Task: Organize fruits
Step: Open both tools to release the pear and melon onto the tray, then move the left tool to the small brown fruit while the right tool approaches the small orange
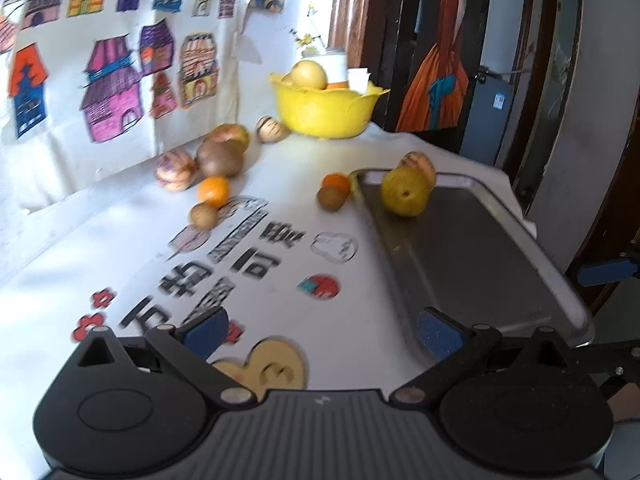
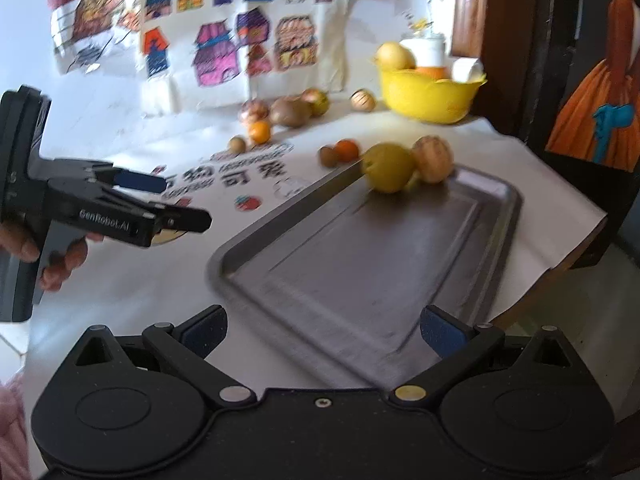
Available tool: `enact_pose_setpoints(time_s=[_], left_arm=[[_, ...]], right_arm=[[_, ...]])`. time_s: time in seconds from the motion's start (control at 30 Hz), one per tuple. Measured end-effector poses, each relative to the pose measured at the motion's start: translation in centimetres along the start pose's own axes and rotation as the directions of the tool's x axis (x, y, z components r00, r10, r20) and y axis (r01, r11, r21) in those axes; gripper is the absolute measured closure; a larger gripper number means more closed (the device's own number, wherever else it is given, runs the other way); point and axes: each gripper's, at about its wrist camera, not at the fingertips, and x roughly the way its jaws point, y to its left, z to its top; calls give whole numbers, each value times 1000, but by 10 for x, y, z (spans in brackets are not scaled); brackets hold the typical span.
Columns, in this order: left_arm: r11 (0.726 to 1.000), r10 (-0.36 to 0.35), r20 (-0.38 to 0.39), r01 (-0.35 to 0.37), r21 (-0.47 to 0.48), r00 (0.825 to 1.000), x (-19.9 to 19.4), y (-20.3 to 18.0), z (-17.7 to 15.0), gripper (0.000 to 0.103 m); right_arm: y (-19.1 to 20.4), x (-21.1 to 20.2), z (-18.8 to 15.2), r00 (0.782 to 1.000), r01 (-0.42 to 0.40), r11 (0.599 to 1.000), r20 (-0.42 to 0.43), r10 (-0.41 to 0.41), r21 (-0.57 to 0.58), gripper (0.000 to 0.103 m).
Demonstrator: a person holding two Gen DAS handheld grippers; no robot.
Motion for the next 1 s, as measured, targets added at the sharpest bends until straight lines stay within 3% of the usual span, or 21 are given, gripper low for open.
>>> enact_pose_setpoints(time_s=[0.47,0.73,1.0], left_arm=[[997,69,-38,-70,-33,997,-28,60,-20,0],[993,111,-33,-112,-43,993,-30,90,-17,0],[987,142,10,-141,-73,990,-16,109,10,0]], right_arm=[[67,27,17,987,-142,980,-97,129,-140,1],[72,51,50,990,-128,977,-72,118,-170,1],[62,79,86,999,-47,979,5,49,-199,1]])
